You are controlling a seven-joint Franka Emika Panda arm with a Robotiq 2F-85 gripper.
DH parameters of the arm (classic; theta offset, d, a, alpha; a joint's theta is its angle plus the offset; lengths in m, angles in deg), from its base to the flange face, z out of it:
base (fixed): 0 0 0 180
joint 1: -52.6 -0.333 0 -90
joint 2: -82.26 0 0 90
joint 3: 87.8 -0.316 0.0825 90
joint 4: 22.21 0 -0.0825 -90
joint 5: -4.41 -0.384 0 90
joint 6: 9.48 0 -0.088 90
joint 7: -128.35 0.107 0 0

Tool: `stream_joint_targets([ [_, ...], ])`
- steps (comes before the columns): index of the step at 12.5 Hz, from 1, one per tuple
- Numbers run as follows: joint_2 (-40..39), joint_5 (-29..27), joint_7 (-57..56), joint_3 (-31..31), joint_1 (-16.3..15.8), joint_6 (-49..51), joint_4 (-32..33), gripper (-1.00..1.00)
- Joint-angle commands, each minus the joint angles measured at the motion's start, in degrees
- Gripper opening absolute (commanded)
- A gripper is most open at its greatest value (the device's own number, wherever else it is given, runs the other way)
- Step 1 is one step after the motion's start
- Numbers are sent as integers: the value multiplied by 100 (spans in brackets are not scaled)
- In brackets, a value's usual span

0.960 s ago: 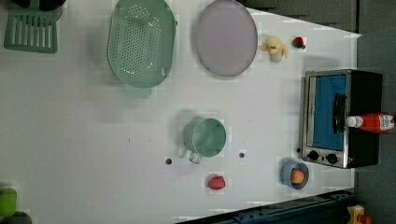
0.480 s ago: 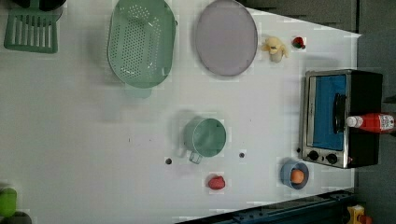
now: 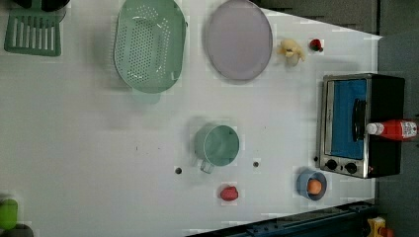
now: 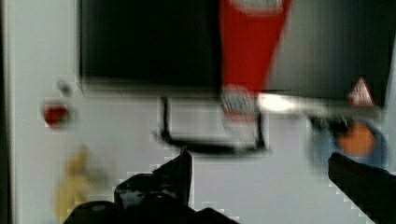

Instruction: Pick Ketchup from oven and place it on table.

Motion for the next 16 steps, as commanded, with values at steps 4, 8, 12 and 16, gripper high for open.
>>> stream_joint_targets([
  [4, -836, -147, 133, 634, 51, -821, -131, 100],
  [8, -1264, -213, -27, 720, 229, -1032, -433, 100],
  [12, -1865, -738, -736, 726, 294, -1243, -422, 100],
  [16, -2113, -1032, -736, 717, 332, -1348, -421, 100],
])
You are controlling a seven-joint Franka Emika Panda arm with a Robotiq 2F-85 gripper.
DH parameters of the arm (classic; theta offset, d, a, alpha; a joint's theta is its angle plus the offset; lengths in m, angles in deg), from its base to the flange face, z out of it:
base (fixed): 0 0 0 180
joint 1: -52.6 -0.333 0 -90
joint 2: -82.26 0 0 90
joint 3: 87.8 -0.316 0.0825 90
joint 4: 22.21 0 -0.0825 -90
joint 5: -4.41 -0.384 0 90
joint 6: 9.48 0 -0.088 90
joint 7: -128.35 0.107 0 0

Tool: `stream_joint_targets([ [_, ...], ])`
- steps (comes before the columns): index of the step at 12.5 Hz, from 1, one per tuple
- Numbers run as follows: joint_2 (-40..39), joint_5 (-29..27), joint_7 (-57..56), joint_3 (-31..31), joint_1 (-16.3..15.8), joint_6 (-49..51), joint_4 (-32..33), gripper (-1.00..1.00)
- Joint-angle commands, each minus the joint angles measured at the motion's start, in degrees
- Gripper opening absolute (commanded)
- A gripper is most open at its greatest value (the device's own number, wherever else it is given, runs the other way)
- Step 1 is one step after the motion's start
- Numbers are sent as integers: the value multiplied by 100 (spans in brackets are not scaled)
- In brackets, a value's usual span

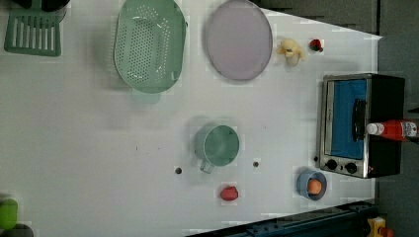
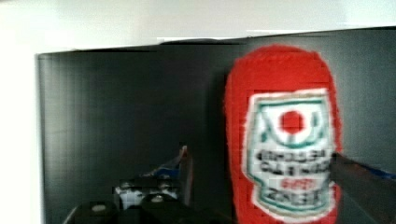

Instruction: Pick Ketchup from oven and place it on table.

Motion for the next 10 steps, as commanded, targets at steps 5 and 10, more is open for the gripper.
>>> stream_joint_targets([
  [5, 38, -199, -257, 10, -60, 74, -130, 26],
  [10, 1096, -99, -253, -155, -686, 2533, -1111, 26],
])
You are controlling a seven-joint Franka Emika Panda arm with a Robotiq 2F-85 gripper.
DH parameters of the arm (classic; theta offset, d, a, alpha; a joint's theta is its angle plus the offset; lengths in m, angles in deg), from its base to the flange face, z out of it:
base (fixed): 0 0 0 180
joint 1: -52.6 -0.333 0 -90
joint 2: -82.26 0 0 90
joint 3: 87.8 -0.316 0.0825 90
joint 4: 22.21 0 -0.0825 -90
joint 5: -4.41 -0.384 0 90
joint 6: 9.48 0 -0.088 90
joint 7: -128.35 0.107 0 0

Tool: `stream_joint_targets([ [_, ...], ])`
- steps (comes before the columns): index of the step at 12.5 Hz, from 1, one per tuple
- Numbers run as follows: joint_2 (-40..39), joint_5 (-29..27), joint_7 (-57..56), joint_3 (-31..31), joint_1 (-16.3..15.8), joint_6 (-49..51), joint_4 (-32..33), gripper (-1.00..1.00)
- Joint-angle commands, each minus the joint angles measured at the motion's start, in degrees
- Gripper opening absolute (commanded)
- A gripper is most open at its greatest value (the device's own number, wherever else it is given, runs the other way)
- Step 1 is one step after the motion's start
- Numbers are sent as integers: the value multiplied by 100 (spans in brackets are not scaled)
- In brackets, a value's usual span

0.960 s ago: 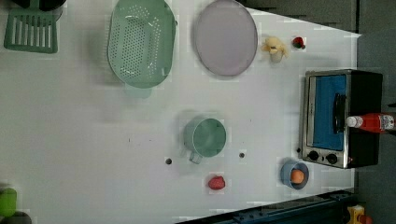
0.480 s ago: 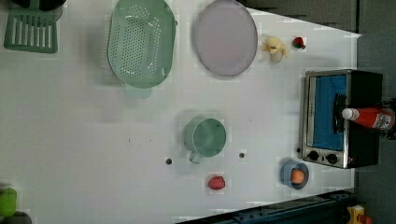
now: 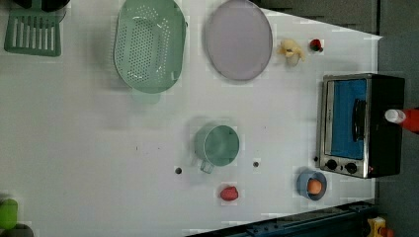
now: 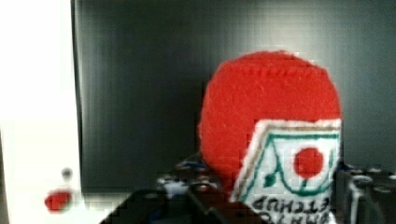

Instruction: Pick Ketchup from oven and place it on table.

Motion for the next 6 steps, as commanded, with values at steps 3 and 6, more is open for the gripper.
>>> stream_joint_targets([
  [3, 886, 15, -155, -910, -850, 1004, -272, 26],
  [6, 786, 74, -141, -1775, -1136, 887, -83, 26],
])
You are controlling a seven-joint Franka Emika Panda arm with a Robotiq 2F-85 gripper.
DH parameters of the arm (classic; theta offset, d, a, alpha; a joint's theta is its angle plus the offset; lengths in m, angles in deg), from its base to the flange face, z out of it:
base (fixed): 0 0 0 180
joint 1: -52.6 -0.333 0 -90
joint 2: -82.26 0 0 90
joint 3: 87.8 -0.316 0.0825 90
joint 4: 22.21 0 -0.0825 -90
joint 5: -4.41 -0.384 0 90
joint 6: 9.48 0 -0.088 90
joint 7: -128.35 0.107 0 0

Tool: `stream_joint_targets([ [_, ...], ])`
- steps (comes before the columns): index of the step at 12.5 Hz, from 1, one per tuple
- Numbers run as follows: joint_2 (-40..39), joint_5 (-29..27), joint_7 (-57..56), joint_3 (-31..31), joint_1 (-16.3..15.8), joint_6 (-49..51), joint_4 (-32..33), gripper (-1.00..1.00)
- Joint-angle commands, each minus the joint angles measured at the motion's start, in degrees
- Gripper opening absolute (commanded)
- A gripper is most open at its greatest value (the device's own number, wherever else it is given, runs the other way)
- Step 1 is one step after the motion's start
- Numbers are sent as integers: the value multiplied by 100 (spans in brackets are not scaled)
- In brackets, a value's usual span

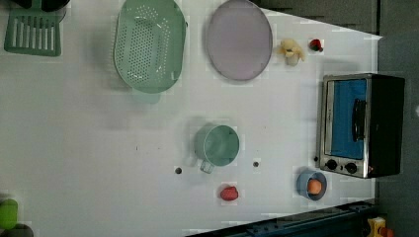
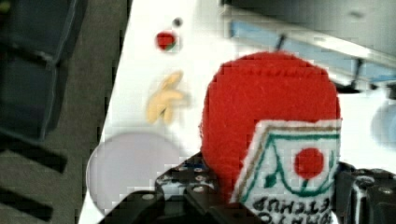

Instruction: Pick Ketchup from oven and place it on table.

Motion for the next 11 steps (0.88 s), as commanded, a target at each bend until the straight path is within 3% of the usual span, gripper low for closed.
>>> stream_joint_targets([
  [1, -494, 188, -141, -695, -456, -73, 498, 26],
  [4, -584, 988, -136, -1072, -554, -841, 1159, 26],
  [7, -685, 1029, -134, -1145, -563, -2431, 2643, 26],
  [11, -1206, 903, -123, -1258, -577, -3780, 3407, 26],
])
